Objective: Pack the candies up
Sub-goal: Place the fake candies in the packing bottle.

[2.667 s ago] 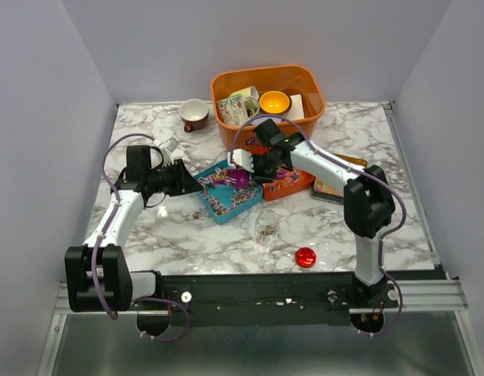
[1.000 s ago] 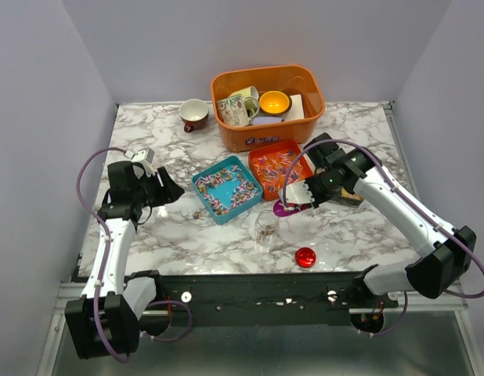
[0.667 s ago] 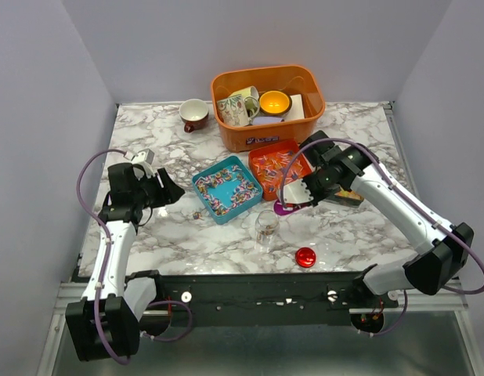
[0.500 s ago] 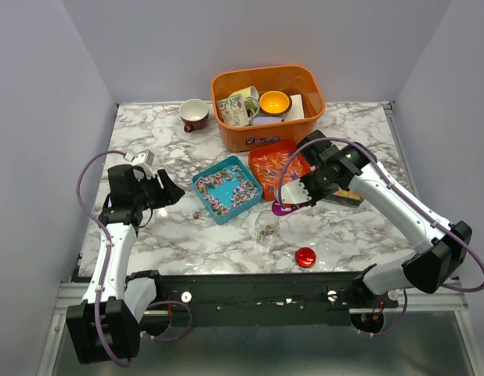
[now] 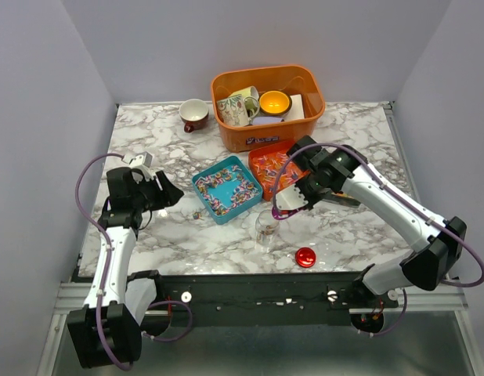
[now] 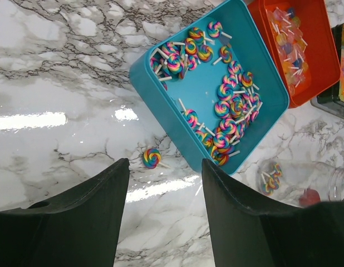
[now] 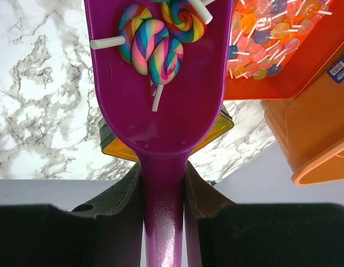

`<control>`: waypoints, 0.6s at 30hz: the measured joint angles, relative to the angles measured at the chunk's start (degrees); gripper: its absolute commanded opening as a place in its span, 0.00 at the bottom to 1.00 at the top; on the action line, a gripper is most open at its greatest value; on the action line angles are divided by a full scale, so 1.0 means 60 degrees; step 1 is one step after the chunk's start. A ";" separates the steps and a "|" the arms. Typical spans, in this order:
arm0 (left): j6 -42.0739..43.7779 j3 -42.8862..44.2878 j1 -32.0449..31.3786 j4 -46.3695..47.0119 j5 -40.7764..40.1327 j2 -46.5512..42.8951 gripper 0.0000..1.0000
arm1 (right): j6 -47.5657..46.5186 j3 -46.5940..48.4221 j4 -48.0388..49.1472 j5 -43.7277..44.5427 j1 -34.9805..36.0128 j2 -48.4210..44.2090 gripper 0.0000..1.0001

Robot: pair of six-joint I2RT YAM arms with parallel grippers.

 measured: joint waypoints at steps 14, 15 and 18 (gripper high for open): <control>-0.0102 -0.0270 0.0044 0.0160 0.0026 -0.0186 0.64 | 0.0076 0.0455 -0.0117 0.0743 0.0346 0.0361 0.01; -0.0127 -0.0302 0.0044 0.0193 0.0029 -0.0208 0.64 | 0.0076 0.0474 -0.0124 0.0805 0.0379 0.0364 0.01; -0.0171 -0.0342 0.0047 0.0251 0.0033 -0.0255 0.64 | 0.0095 0.0539 -0.0171 0.0991 0.0557 0.0397 0.01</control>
